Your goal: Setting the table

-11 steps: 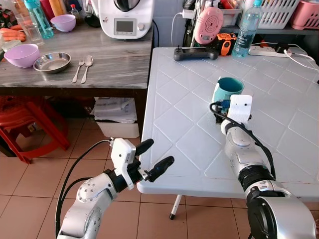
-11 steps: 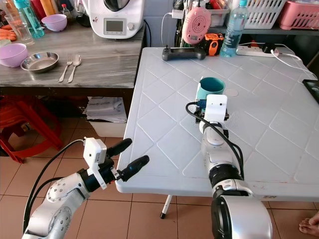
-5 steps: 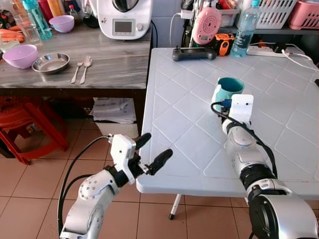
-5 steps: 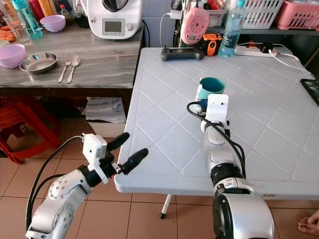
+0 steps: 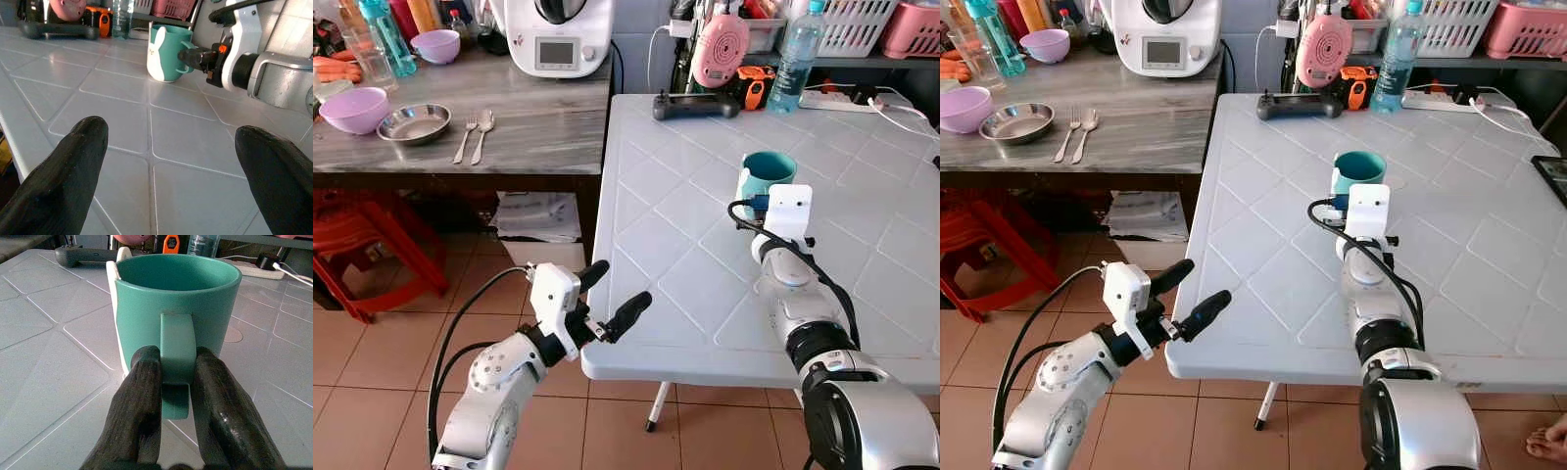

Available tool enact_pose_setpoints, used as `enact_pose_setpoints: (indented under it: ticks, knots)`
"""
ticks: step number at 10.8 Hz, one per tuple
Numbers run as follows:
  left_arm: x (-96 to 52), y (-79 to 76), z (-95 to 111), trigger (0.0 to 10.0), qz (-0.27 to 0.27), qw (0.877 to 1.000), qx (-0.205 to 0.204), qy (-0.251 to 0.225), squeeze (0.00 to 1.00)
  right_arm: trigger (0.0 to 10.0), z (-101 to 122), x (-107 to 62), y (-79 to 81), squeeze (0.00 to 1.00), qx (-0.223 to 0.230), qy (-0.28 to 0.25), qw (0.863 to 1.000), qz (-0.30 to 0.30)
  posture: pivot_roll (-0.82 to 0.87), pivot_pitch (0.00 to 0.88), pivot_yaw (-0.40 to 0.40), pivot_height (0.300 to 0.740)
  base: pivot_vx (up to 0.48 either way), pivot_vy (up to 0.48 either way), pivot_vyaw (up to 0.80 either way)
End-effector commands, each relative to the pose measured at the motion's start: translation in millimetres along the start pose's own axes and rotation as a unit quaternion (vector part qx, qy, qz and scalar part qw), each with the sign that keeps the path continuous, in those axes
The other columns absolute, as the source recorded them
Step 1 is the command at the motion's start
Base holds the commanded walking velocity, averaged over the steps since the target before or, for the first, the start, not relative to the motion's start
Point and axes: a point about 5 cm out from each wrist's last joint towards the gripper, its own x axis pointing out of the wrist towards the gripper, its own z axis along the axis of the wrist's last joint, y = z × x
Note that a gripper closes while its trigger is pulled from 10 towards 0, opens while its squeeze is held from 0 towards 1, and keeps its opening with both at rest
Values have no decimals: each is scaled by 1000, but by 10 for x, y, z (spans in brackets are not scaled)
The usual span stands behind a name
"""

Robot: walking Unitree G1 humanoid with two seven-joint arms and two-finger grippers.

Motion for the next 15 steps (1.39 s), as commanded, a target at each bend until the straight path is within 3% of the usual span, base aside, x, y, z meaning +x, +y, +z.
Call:
enact_pose_setpoints:
  ticks: [1, 3, 6, 7, 9, 11, 15]
  knots:
    - [-4, 20, -2, 10000, 7, 1000, 7, 3, 0, 0, 41, 24, -16, 0, -2, -5, 1000, 0, 80, 59, 6, 740, 0, 0, 0]
    - [5, 38, 4, 10000, 18, 1000, 14, -1, 0, 0, 108, 18, 9, 0, 12, -29, 999, 7, 87, 50, 1, 740, 0, 0, 0]
    - [12, 333, 15, 10000, 162, 986, 48, 7, 0, 431, 261, -152, -6, 0, 11, -111, 993, 24, 84, 39, -1, 740, 0, 0, 0]
    - [13, 421, 41, 10000, 202, 978, 56, 2, 0, 10000, 323, -266, -68, 0, 2, -138, 990, 25, 84, 39, -1, 740, 0, 0, 0]
    - [31, 566, 73, 10000, 249, 968, 22, -11, 0, 10000, 388, -511, -174, 0, 5, -160, 987, 33, 60, 29, 2, 740, 0, 0, 0]
    - [63, 605, 103, 10000, 251, 968, 20, -21, 0, 10000, 347, -676, -209, 0, -6, -154, 987, 43, 56, 20, 4, 740, 0, 120, -400]
    - [142, 616, 121, 10000, 239, 970, 19, -29, 0, 10000, 343, -768, -183, 0, -6, -138, 989, 42, 48, 0, 17, 740, 0, 375, -800]
